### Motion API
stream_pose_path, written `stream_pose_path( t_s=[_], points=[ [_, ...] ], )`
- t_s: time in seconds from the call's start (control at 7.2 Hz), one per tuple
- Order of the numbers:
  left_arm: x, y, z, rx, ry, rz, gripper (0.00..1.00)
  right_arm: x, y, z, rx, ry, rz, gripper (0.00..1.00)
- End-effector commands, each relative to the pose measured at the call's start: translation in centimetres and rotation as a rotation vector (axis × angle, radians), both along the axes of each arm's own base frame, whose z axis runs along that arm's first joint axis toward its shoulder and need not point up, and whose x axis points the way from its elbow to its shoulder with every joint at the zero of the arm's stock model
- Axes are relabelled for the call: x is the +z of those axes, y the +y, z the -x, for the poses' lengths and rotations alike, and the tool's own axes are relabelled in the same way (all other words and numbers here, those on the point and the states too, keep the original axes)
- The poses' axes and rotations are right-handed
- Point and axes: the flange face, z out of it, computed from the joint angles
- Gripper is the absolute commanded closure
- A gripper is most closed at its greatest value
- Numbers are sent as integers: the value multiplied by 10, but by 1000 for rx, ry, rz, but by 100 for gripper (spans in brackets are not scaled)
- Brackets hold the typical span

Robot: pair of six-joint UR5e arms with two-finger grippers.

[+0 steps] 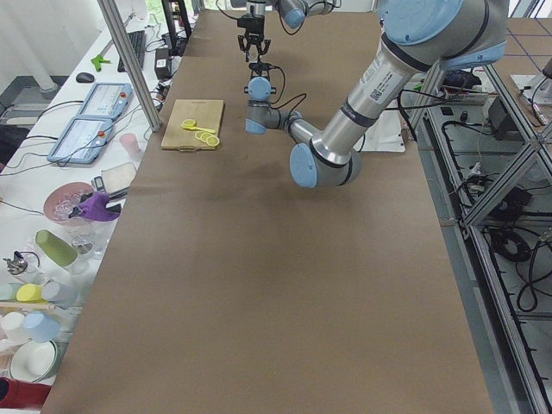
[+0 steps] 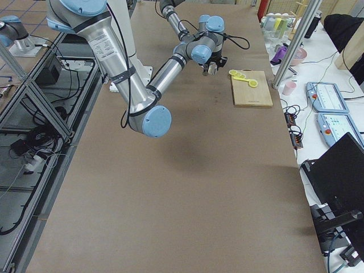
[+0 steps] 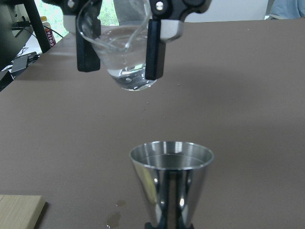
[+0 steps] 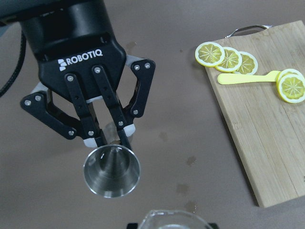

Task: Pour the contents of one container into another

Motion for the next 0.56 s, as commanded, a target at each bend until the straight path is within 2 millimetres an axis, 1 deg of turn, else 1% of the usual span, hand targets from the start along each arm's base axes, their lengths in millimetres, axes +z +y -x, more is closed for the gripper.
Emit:
stream_pose_path(
  t_s=[0.0,0.42],
  points=[
    [1,0,0,-1,0,2,100,-3,8,12,-23,14,1,100],
    [3,-1,-1,-1,-4,3,100,-5,14,22,-43,20,8,100]
  ],
)
